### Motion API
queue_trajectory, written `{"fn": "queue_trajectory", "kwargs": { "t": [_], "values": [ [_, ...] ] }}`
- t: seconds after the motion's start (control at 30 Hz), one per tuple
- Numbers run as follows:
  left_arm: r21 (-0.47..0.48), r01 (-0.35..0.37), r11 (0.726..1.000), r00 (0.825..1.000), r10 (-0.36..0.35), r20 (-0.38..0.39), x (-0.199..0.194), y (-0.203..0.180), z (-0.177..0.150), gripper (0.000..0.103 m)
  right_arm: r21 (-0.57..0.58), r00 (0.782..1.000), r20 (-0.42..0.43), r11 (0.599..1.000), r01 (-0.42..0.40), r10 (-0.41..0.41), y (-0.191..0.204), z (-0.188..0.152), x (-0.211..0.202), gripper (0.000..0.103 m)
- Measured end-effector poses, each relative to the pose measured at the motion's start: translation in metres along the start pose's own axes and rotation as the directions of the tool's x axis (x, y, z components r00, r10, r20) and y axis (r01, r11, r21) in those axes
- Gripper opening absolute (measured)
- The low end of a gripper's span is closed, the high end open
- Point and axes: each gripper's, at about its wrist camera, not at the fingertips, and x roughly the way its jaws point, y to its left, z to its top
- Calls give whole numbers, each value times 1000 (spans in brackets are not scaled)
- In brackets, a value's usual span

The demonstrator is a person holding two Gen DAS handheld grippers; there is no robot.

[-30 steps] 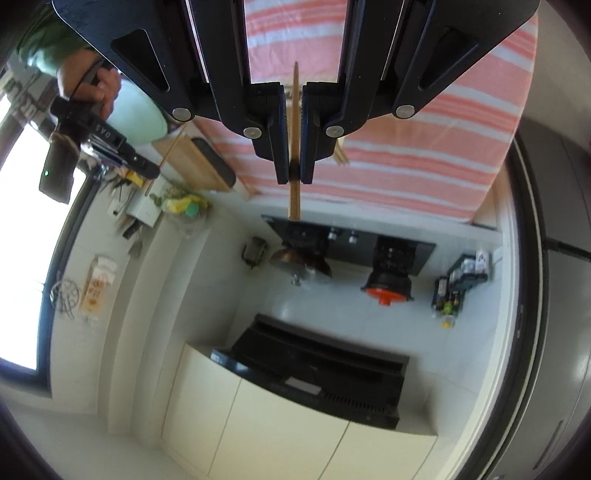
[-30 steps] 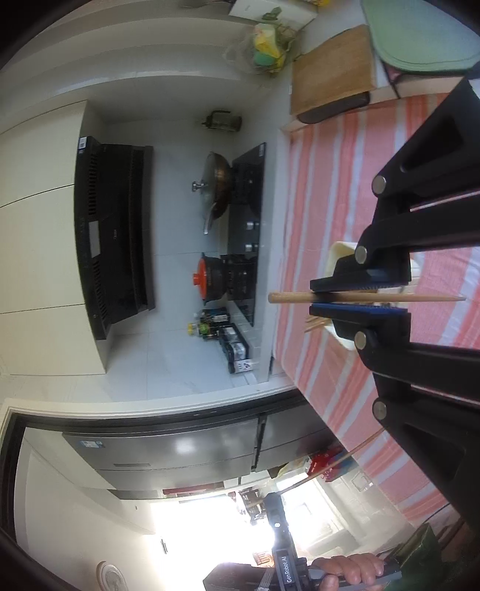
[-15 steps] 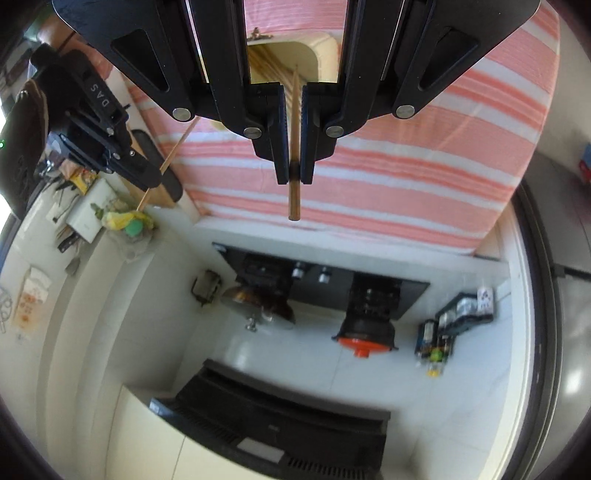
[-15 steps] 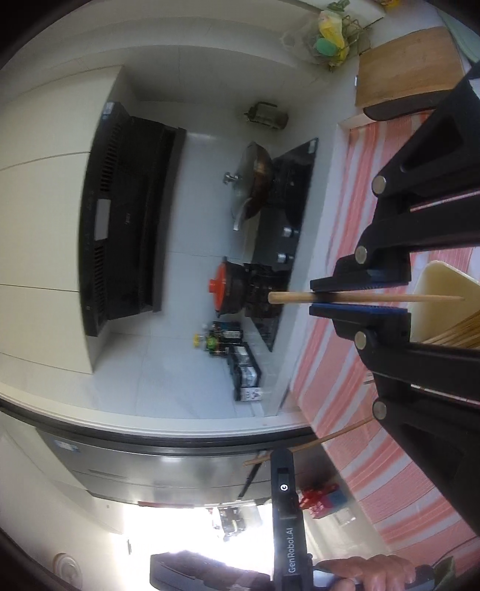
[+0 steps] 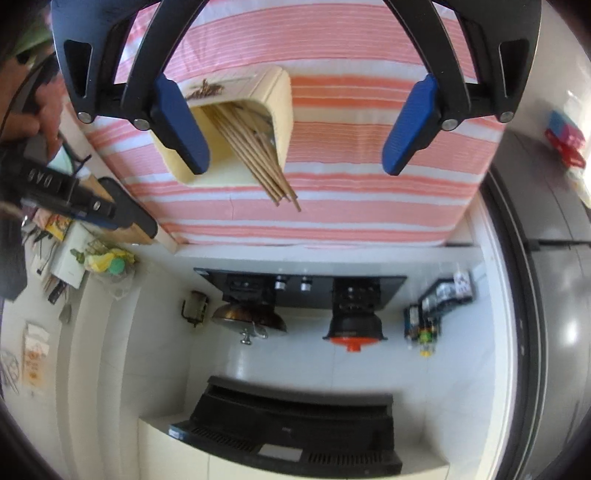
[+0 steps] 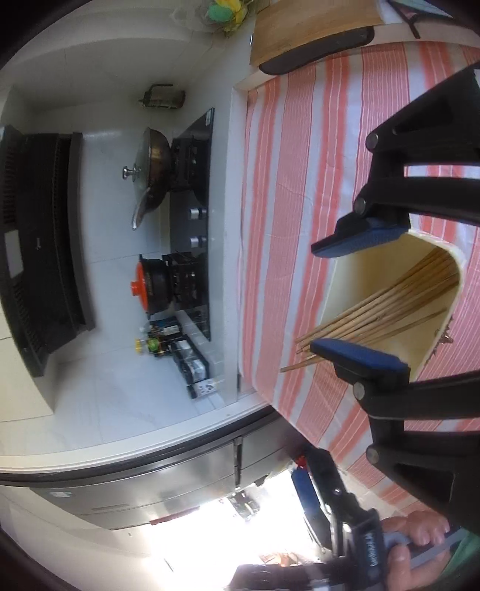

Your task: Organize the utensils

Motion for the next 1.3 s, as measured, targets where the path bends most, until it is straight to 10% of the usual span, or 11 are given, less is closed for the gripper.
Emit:
{"fn": "queue_trajectory", "kwargs": {
  "t": [0.17,0.53,1.3],
  "values": [
    [70,-197,978,971,184,155,-78,-32,-40,103,-37,985,143,994,99,-93,20,-31,-86,86],
    [107,-292,950,955,284,86,-137,-78,-85,103,-65,960,139,965,252,-241,74,-127,-181,99],
    [-5,-217,976,976,217,-20,-185,-64,-96,103,-46,977,51,977,209,-207,112,-149,-225,102]
  ]
}}
